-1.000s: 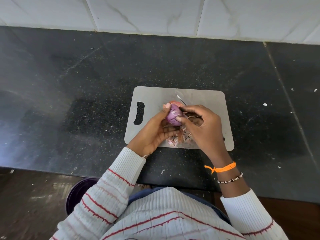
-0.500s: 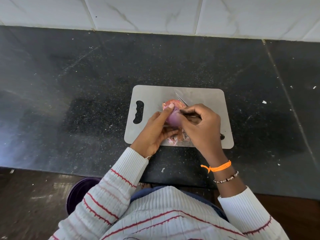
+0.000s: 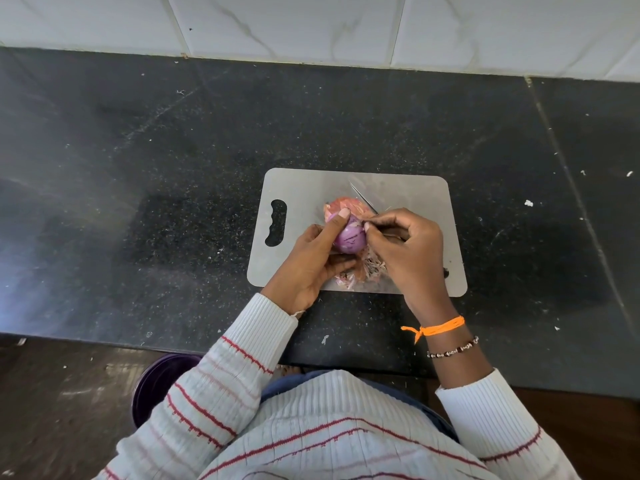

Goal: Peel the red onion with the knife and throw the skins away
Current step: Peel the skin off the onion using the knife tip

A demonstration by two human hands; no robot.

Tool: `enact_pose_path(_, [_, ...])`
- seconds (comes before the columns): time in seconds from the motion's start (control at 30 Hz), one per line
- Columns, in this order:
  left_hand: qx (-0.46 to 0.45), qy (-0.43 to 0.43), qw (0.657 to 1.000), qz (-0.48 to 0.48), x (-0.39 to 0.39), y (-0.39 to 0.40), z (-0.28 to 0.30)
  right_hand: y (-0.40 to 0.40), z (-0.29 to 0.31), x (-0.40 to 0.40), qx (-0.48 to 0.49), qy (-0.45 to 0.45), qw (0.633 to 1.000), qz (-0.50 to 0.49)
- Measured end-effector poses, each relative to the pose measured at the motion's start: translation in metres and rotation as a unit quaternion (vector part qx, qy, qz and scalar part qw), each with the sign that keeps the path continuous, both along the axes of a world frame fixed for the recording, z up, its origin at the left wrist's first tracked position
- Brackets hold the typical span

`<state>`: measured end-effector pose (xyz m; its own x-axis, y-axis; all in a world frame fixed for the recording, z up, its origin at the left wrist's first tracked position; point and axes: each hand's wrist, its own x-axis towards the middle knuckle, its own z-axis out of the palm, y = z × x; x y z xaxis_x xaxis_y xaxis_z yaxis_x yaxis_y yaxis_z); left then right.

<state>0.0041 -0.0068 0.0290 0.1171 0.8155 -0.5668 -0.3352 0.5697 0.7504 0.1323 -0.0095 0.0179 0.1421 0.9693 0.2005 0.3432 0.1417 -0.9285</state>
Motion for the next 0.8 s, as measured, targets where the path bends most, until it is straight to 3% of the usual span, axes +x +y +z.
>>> enact_pose_path(0.43, [0.069,0.031,0.997,-0.018,-0.0030,0.0041,-0.0051,-0.0016,0.0061,-0.0063,0.056,-0.068,0.996,-0.015])
enact_pose_path(0.7, [0.074,0.037,0.996,-0.020,-0.0029,0.0040,-0.0081,0.0012,0.0020,-0.0018,0.024,-0.038,0.999,-0.004])
enact_pose_path(0.8, [0.067,0.022,0.997,-0.021,-0.0030,0.0047,-0.0082,0.0017,0.0029,-0.0005,-0.030,0.021,0.999,-0.009])
